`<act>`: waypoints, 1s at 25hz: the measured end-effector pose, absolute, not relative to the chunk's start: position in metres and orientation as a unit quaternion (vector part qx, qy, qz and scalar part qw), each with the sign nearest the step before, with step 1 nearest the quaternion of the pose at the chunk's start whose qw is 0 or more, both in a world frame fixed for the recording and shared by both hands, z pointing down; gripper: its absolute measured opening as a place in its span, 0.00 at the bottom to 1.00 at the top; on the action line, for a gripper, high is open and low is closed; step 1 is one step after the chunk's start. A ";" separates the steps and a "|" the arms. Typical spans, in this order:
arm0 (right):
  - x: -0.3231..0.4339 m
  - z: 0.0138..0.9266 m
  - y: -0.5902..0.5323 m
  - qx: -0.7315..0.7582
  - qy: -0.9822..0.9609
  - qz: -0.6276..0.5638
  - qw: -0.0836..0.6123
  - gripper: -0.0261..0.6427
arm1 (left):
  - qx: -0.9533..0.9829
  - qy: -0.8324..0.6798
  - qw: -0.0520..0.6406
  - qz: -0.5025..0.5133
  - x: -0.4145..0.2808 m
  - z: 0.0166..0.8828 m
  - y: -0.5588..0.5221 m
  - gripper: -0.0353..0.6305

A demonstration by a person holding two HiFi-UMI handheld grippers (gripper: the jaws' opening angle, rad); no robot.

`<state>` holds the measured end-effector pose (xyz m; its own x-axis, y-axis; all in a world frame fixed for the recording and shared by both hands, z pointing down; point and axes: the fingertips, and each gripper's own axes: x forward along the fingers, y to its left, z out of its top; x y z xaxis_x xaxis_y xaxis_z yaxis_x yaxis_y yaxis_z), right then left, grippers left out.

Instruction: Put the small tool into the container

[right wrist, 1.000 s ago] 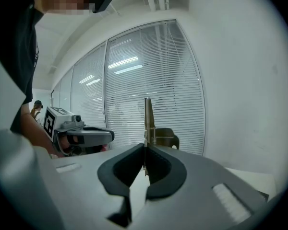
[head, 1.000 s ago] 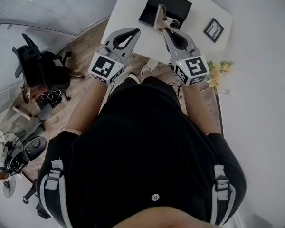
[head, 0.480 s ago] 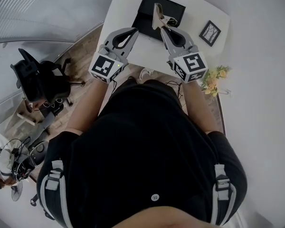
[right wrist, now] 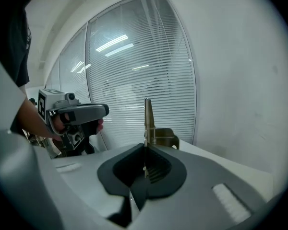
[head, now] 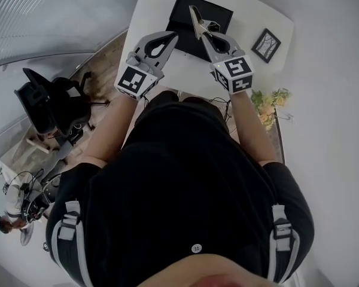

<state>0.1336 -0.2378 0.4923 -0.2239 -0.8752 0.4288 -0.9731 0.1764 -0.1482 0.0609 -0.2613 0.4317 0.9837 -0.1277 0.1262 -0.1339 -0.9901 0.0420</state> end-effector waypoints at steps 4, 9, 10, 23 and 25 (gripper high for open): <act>0.134 0.522 -0.247 0.588 -0.760 0.226 0.159 0.06 | 0.995 -0.071 0.028 0.063 0.068 0.440 -0.272 0.06; 0.125 0.562 -0.259 0.552 -0.760 0.249 0.235 0.06 | 0.994 -0.075 0.036 0.066 0.070 0.452 -0.291 0.06; 0.122 0.569 -0.261 0.545 -0.759 0.256 0.249 0.06 | 0.994 -0.072 0.035 0.071 0.069 0.457 -0.296 0.07; 0.107 0.644 -0.267 0.500 -0.712 0.334 0.364 0.06 | 0.993 -0.034 0.060 0.092 0.067 0.500 -0.340 0.06; 0.104 0.652 -0.267 0.493 -0.707 0.337 0.378 0.06 | 0.993 -0.031 0.065 0.094 0.068 0.506 -0.343 0.06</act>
